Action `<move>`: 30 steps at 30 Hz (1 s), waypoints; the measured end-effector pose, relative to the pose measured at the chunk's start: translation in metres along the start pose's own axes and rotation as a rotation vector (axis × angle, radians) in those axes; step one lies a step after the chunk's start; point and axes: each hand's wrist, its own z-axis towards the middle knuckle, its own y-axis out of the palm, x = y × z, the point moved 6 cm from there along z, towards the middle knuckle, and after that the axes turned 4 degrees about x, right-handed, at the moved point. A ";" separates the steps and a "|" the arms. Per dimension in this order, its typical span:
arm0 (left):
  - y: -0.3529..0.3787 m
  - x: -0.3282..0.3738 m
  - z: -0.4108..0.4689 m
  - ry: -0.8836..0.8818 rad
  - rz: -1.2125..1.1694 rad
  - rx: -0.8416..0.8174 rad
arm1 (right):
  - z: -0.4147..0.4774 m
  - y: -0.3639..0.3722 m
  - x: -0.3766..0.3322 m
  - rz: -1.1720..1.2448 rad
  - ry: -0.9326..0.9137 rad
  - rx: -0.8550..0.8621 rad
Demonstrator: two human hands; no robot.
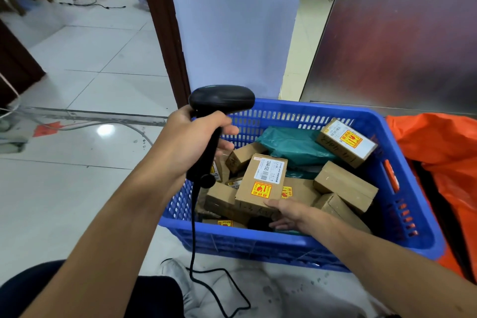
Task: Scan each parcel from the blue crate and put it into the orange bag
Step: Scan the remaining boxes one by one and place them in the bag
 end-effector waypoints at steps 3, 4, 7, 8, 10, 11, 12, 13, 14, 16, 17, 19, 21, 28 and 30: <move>0.001 0.009 0.000 0.077 -0.020 0.072 | -0.012 -0.005 -0.005 0.118 -0.002 0.006; 0.003 0.013 -0.001 0.107 -0.021 0.100 | -0.019 -0.010 -0.010 0.155 -0.019 0.007; 0.006 0.024 -0.004 0.172 -0.050 0.153 | -0.037 -0.035 -0.028 0.232 -0.075 0.087; 0.008 0.026 -0.005 0.185 -0.054 0.158 | -0.043 -0.046 -0.033 0.252 -0.089 0.124; 0.014 0.030 -0.006 0.198 -0.052 0.159 | -0.057 -0.067 -0.041 0.272 -0.121 0.183; 0.018 0.029 -0.005 0.194 -0.047 0.156 | -0.066 -0.075 -0.046 0.270 -0.149 0.193; 0.024 0.030 -0.005 0.190 -0.042 0.147 | -0.079 -0.087 -0.051 0.262 -0.196 0.205; 0.029 0.028 -0.004 0.188 -0.030 0.140 | -0.089 -0.096 -0.054 0.268 -0.244 0.220; 0.036 0.028 -0.004 0.191 -0.019 0.129 | -0.102 -0.108 -0.056 0.285 -0.300 0.252; 0.048 0.025 -0.003 0.187 0.000 0.110 | -0.127 -0.129 -0.060 0.325 -0.410 0.338; 0.054 0.024 -0.006 0.181 0.001 0.096 | -0.144 -0.139 -0.060 0.368 -0.475 0.379; 0.065 0.020 -0.012 0.158 -0.007 0.070 | -0.177 -0.157 -0.062 0.461 -0.585 0.451; 0.072 0.017 -0.022 0.136 -0.014 0.040 | -0.205 -0.170 -0.062 0.509 -0.642 0.513; 0.077 0.003 -0.060 0.101 0.008 -0.027 | -0.271 -0.199 -0.045 0.551 -0.773 0.672; 0.080 -0.003 -0.067 0.085 -0.012 -0.036 | -0.283 -0.208 -0.036 0.552 -0.799 0.719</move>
